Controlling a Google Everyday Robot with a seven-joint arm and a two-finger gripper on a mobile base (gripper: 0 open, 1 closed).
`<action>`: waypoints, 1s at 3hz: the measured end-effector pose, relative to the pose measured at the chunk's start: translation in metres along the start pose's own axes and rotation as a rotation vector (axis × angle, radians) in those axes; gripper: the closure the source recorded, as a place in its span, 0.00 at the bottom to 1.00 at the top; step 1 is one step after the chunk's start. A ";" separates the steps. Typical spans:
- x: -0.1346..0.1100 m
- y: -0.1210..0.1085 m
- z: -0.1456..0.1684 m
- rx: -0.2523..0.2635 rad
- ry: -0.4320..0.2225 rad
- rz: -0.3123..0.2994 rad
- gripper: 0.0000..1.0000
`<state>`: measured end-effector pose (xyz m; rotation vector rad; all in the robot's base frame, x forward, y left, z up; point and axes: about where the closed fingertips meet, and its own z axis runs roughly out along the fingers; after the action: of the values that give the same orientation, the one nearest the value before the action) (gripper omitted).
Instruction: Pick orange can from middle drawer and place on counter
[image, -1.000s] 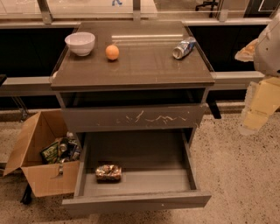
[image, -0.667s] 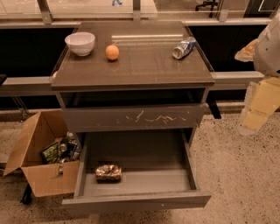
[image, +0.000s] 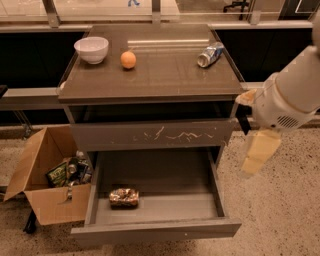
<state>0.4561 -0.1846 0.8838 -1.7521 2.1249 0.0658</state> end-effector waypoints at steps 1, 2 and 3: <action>-0.017 0.021 0.078 -0.069 -0.135 0.013 0.00; -0.038 0.033 0.128 -0.164 -0.234 0.032 0.00; -0.037 0.033 0.132 -0.172 -0.239 0.037 0.00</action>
Offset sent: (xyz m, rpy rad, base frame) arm 0.0145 0.1135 -0.1588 0.3862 0.1921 0.1030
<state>0.4641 -0.1060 0.7672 -1.7006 2.0268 0.4571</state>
